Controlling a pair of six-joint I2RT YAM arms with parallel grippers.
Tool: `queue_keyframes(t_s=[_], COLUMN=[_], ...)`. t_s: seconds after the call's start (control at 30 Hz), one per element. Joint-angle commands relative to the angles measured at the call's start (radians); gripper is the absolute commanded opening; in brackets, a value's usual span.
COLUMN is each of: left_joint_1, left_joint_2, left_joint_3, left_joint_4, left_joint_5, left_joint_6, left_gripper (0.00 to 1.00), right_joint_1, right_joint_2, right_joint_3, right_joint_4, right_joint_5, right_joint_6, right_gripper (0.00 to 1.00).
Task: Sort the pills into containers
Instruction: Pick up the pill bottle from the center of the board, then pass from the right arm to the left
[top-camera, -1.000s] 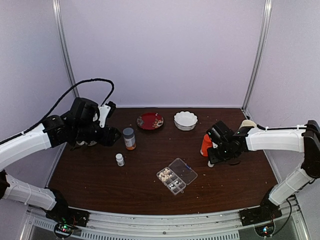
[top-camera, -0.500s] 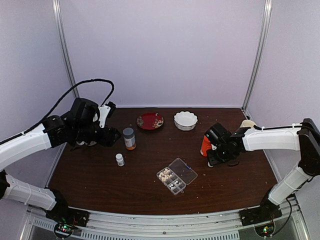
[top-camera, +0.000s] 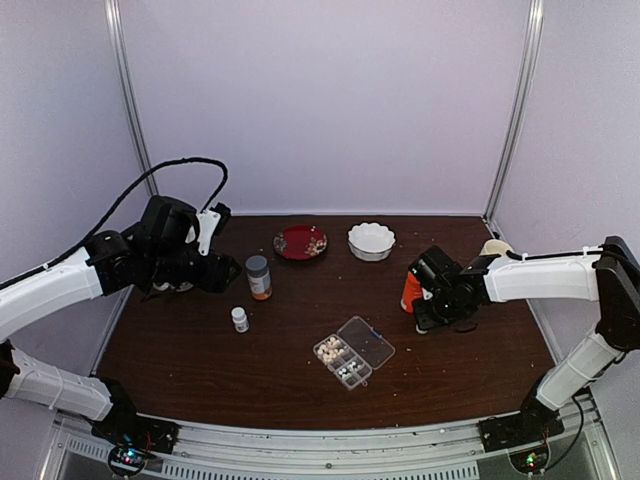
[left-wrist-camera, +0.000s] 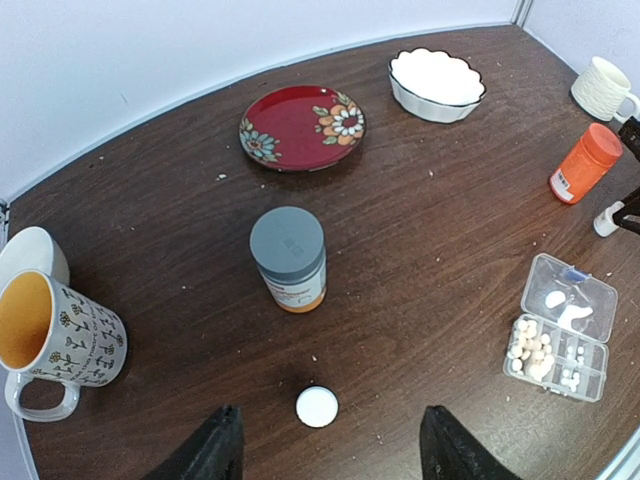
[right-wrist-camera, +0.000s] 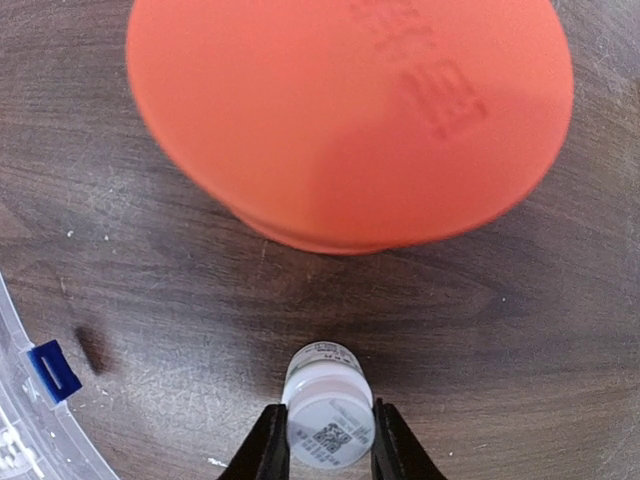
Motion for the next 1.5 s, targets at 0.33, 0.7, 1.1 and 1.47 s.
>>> queue_keyframes(t_s=[0.33, 0.7, 1.1, 1.47], left_joint_1=[-0.003, -0.072, -0.242, -0.257], left_joint_2=[-0.015, -0.172, -0.2, -0.191], left_joint_3=[-0.002, -0.193, -0.295, -0.304], left_joint_4=[0.049, 0.496, 0.896, 0.987], left_joint_5=[0.063, 0.262, 0.42, 0.54], left_joint_6=[0.032, 0.199, 0.695, 0.767], left_gripper=[0.69, 0.82, 0.9, 0.79], right_joint_1=[-0.005, 0.056, 0.303, 0.367], right_joint_2=[-0.14, -0.442, -0.4, -0.292], right_joint_3=[0.047, 0.028, 0.126, 0.222], right_joint_4=[-0.061, 0.231, 0.599, 0.681], right_joint_5=[0.013, -0.488, -0.628, -0.634], right_joint_6=[-0.058, -0.06, -0.003, 0.003], right_gripper=[0.18, 0.1, 0.09, 0.07])
